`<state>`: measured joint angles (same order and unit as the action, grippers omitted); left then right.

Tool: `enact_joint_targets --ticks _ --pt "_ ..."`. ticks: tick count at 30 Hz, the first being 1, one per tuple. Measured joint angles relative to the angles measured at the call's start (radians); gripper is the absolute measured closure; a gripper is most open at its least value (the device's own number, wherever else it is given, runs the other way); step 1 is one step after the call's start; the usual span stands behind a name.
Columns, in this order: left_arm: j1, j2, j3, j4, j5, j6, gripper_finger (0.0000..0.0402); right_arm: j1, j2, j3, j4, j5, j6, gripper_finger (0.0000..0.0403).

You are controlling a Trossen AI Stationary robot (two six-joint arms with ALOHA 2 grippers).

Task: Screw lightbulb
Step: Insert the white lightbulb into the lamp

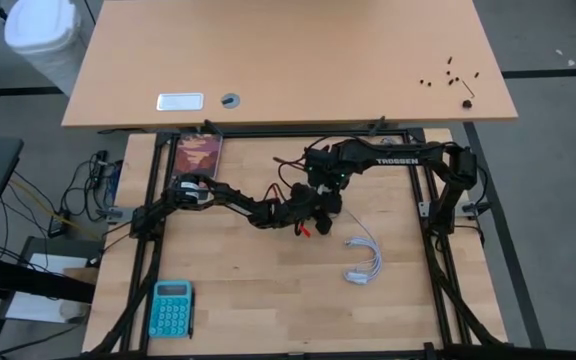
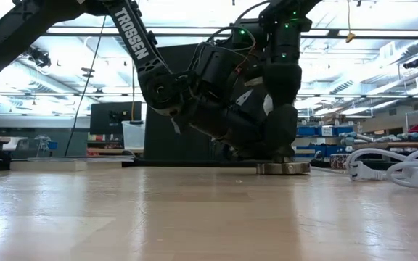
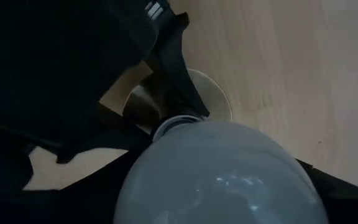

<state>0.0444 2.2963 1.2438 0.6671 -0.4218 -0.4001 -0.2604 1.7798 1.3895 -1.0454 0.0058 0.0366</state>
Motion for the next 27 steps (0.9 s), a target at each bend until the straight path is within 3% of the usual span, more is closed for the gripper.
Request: enact_joint_targets --ticks 4,12,17,27 --pt "0.0 0.0 0.0 0.0 0.0 -0.001 0.0224 0.001 0.0 0.0 -0.004 -0.016 0.073 0.0122" --pt "0.0 0.0 0.0 -0.001 0.005 -0.001 0.0224 0.005 0.0 0.0 -0.02 -0.039 0.273 0.0145" --pt "0.002 0.0 -0.004 0.003 0.021 0.005 0.0224 0.006 0.0 0.0 -0.044 -0.056 0.367 0.0129" --pt "0.001 0.0 -0.005 0.004 0.028 0.005 0.0224 0.004 -0.006 -0.002 -0.029 -0.104 0.162 0.007"
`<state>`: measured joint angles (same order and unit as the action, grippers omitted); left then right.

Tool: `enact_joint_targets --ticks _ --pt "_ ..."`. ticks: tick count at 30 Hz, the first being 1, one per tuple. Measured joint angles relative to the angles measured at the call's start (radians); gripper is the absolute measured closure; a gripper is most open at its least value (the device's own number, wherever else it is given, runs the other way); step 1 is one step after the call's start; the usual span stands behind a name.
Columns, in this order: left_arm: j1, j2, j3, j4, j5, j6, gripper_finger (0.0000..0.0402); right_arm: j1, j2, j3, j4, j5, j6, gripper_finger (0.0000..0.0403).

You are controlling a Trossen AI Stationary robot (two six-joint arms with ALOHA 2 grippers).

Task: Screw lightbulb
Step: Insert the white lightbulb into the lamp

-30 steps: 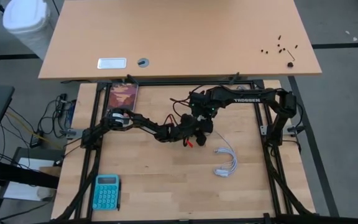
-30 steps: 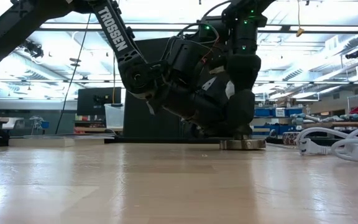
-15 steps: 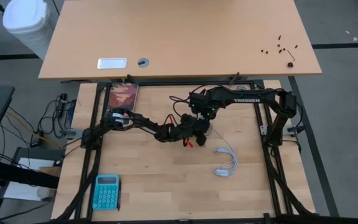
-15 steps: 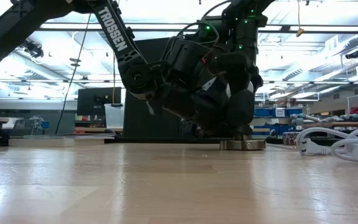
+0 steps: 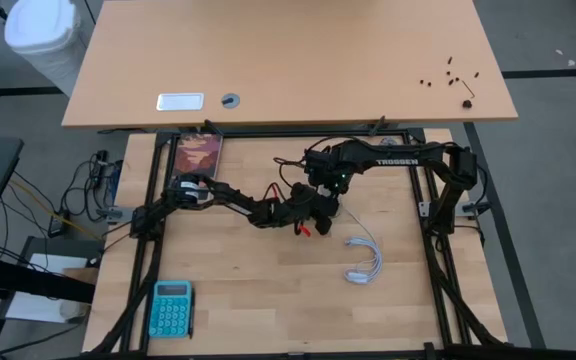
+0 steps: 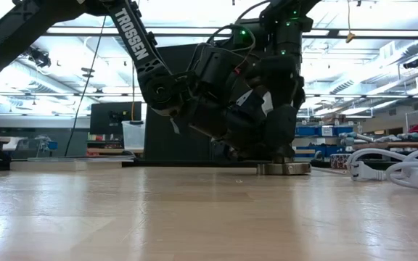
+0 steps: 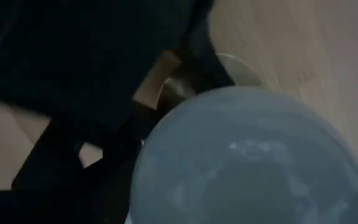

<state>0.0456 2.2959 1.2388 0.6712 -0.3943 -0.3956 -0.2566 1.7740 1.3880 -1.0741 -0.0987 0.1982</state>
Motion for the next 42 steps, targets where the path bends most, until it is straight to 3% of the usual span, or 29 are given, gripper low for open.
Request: enact_joint_targets --ticks 7,22,42 --pt "0.0 0.0 0.0 0.0 0.002 0.0 0.0224 -0.031 -0.054 0.0 -0.078 -0.01 -0.201 0.0044" --pt "-0.001 0.0 0.0 -0.001 0.006 0.022 0.0224 -0.077 -0.108 0.001 -0.104 0.004 -0.546 0.004" --pt "-0.002 0.0 0.0 -0.001 0.013 0.024 0.0224 -0.046 -0.107 -0.032 0.036 0.022 -1.039 0.0031"
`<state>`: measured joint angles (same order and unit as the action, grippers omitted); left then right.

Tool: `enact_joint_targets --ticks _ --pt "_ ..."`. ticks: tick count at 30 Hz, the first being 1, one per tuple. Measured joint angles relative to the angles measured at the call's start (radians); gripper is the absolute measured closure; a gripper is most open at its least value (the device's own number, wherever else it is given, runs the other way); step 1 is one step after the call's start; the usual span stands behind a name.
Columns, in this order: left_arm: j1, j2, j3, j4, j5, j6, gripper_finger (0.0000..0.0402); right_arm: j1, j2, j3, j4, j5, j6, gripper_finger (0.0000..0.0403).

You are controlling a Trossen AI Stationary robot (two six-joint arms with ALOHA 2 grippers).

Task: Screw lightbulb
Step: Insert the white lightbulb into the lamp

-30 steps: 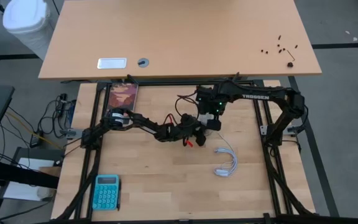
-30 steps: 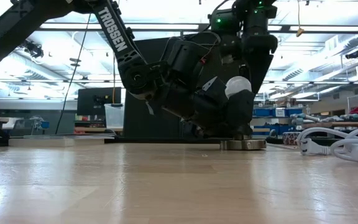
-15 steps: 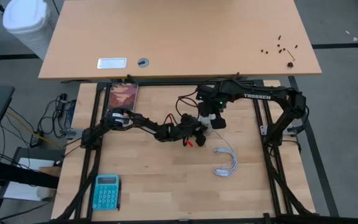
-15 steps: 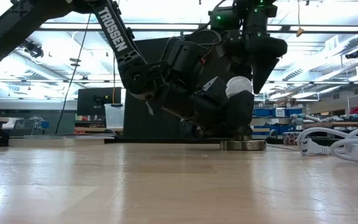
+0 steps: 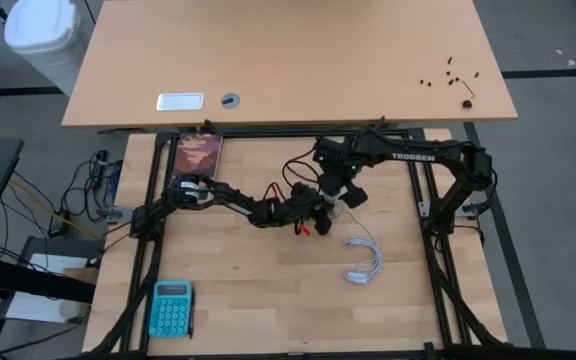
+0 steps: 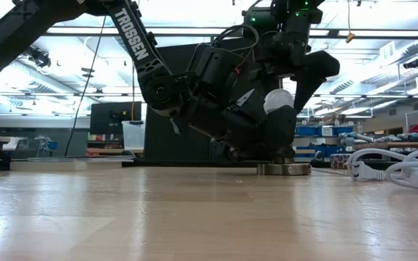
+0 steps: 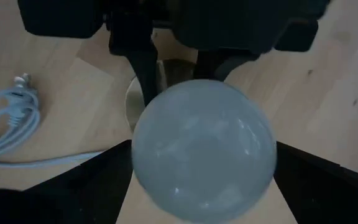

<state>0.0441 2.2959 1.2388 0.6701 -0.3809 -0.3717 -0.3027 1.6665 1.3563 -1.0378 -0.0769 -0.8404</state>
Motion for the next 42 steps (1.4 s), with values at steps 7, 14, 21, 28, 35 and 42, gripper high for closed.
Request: enact_joint_targets --ticks 7,14,21,28,35,42 --pt "0.0 0.0 0.0 0.0 0.001 0.0 0.0224 0.018 0.002 -0.029 0.051 -0.003 -0.098 0.0031" --pt "0.0 0.0 0.0 0.0 0.001 0.0 0.0224 0.021 0.01 -0.031 0.117 -0.027 -0.137 0.0031" --pt "0.0 0.0 0.0 0.0 0.0 0.0 0.0224 0.026 0.052 -0.031 0.122 -0.03 -0.163 0.0046" --pt "0.0 0.0 0.0 0.0 0.001 0.0 0.0224 0.026 0.052 -0.031 0.108 -0.03 -0.165 0.0083" --pt "0.0 0.0 0.0 0.0 0.001 0.0 0.0224 0.017 0.052 -0.031 0.103 -0.03 -0.166 0.0117" --pt "0.0 0.0 0.0 0.0 0.0 0.0 0.0224 0.016 0.052 -0.031 0.101 -0.038 -0.166 0.0141"
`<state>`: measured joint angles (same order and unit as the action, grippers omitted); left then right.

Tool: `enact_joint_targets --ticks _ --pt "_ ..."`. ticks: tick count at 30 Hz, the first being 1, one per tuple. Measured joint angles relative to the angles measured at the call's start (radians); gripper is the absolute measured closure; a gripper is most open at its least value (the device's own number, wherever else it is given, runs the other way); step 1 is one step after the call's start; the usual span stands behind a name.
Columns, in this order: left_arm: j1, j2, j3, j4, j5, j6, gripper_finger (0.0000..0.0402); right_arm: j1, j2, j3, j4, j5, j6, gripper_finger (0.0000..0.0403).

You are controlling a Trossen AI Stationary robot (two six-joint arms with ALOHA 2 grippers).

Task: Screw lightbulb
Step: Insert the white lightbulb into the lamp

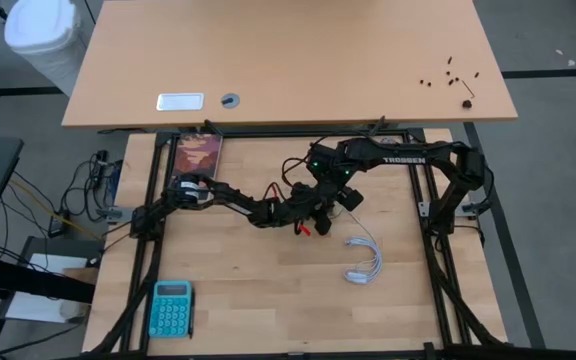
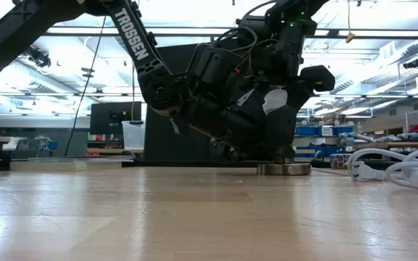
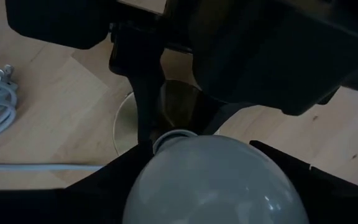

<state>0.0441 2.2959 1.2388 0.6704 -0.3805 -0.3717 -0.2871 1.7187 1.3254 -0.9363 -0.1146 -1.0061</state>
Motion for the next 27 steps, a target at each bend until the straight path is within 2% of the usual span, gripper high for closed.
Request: enact_joint_targets --ticks 6,15,22,27 --pt "0.0 0.0 0.0 0.0 0.001 0.001 0.0224 0.006 0.0 0.0 -0.002 0.0 0.046 0.0128" --pt "0.0 0.0 0.001 0.0 -0.006 -0.015 0.0224 0.01 0.0 0.0 -0.006 0.015 0.243 0.014" --pt "0.0 0.0 0.001 -0.001 -0.023 -0.029 0.0224 0.03 -0.001 0.0 -0.012 0.021 0.378 0.0123" --pt "-0.001 0.0 0.0 -0.002 -0.027 -0.028 0.0223 0.045 -0.001 0.0 -0.007 0.026 0.523 0.013"
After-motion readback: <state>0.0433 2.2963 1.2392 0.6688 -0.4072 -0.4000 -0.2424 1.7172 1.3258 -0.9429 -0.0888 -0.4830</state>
